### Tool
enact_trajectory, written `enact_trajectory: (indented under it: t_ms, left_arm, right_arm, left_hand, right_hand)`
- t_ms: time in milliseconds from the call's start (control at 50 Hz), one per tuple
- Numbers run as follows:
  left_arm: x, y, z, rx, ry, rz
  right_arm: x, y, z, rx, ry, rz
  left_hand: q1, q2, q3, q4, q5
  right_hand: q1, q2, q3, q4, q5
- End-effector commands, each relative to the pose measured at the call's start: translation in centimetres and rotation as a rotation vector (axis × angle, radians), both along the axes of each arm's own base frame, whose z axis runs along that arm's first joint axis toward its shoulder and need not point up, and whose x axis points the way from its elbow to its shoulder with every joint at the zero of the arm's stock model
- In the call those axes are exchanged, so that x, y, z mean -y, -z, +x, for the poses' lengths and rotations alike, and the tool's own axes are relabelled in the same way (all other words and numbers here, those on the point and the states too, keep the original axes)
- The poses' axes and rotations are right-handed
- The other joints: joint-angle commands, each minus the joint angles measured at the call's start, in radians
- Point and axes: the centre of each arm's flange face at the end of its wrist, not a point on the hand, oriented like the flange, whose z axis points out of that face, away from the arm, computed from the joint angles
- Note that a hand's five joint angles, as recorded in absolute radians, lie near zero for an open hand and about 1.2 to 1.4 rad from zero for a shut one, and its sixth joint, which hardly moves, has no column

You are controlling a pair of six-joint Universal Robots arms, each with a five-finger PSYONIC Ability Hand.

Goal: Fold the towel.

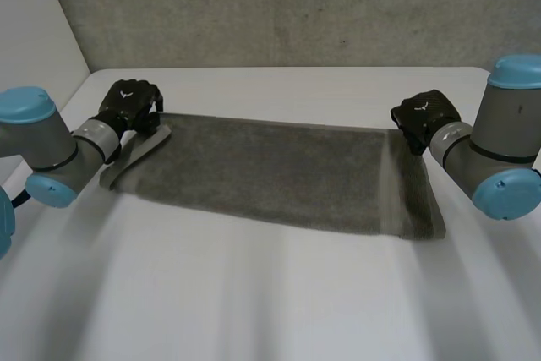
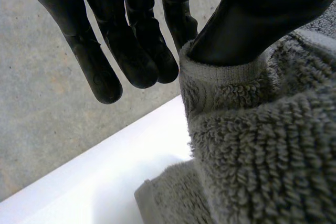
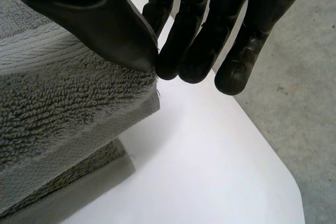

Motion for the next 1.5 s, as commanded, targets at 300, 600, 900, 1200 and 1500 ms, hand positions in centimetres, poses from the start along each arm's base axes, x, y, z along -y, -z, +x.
enact_trajectory:
  t_ms: [300,600,900,1200,1500]
  left_arm:
    - [0.5,0.0,-0.5,-0.010,0.016,-0.064]
    - [-0.2,-4.9,-0.6,-0.083,0.070,-0.093]
    - [-2.1,-8.2,0.9,-0.375,0.160,0.121]
    - [-4.6,-5.1,2.2,-0.414,0.141,0.289]
    - [-6.6,0.7,3.5,-0.002,-0.016,0.171]
  right_arm:
    - [1.9,1.4,0.0,-0.019,0.075,-0.052]
    - [-0.1,-3.4,1.2,0.018,0.079,-0.138]
    - [-4.5,-5.2,0.2,0.014,0.049,-0.109]
    - [-6.6,-3.1,-0.7,-0.014,0.042,-0.023]
    - [-8.9,-0.2,-1.3,-0.026,0.010,0.065]
  left_hand:
    - [-0.175,-0.200,-0.210,-0.217,-0.204]
    - [-1.127,-1.151,-1.161,-1.169,-1.156]
    - [-0.902,-0.927,-0.936,-0.944,-0.931]
    - [-1.039,-1.063,-1.073,-1.081,-1.067]
    - [-1.062,-1.087,-1.096,-1.104,-1.091]
  right_hand:
    - [-0.121,-0.121,-0.113,-0.129,-0.157]
    - [-1.077,-1.077,-1.069,-1.085,-1.113]
    - [-1.077,-1.077,-1.069,-1.085,-1.113]
    - [-1.080,-1.080,-1.072,-1.088,-1.116]
    - [-1.060,-1.059,-1.051,-1.067,-1.095]
